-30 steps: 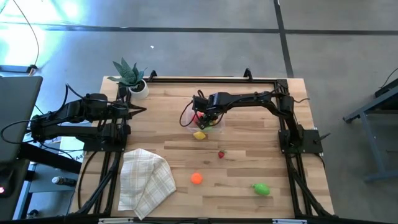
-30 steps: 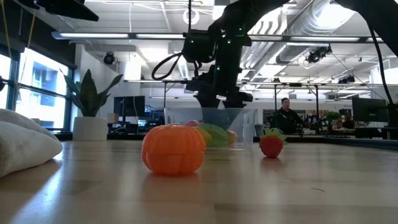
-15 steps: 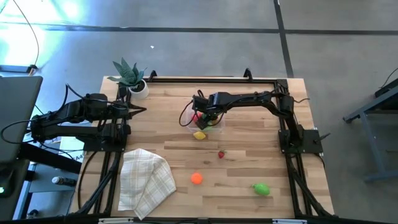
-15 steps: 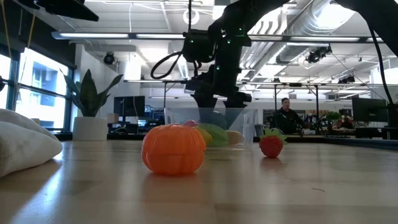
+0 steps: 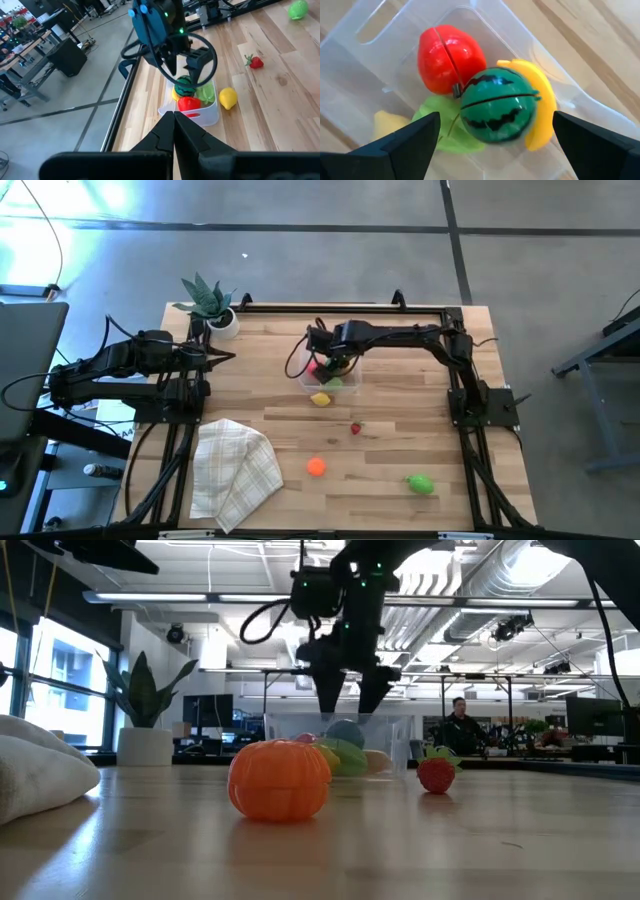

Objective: Pick and placing Produce into tupperware
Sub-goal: Put the melon into the transparent bin

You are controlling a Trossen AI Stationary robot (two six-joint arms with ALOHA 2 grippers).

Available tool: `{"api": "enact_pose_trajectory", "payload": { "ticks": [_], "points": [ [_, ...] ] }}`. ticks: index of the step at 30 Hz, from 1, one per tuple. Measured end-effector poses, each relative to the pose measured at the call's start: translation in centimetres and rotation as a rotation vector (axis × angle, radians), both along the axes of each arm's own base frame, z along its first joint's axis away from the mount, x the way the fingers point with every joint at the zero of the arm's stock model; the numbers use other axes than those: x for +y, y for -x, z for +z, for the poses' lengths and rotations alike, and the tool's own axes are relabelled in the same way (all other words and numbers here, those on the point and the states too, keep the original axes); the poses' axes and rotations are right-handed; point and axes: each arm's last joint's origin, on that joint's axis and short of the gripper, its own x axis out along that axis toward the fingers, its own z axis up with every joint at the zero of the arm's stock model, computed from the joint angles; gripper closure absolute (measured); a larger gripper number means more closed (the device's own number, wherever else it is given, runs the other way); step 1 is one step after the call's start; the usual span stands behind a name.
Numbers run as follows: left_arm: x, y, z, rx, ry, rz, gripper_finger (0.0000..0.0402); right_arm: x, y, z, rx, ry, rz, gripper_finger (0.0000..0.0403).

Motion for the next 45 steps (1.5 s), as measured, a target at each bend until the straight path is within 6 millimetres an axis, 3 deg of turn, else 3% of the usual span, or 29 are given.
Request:
{"api": "enact_pose_trajectory", "payload": {
  "ticks": [8, 17, 26, 31, 36, 45],
  "points": [
    [0.0, 0.0, 0.0, 0.000, 0.000, 0.000, 0.0401, 1.6, 0.5, 4.0, 0.086, 0.017, -0.019, 0.0025],
    [0.0, 0.0, 0.0, 0.000, 0.000, 0.000, 0.0401, 7.7, 1.5, 6.7, 0.180, 0.160, 0.003, 0.0025],
    [0.0, 0.0, 0.0, -0.001, 0.000, 0.000, 0.0401, 12.4, 5.3, 10.1, 0.064, 0.314, -0.204, 0.0025],
    [0.0, 0.0, 0.0, 0.000, 0.000, 0.000, 0.0401, 13.5, 7.8, 8.8, 0.090, 0.194, -0.374, 0.0025],
    [0.0, 0.0, 0.0, 0.000, 0.000, 0.000, 0.0401, 15.9, 10.1, 8.0, 0.078, 0.067, -0.443, 0.0025],
    [0.0, 0.0, 0.0, 0.000, 0.000, 0.000, 0.0401, 21.3, 15.3, 9.3, 0.057, -0.120, -0.475, 0.0025]
  ]
}}
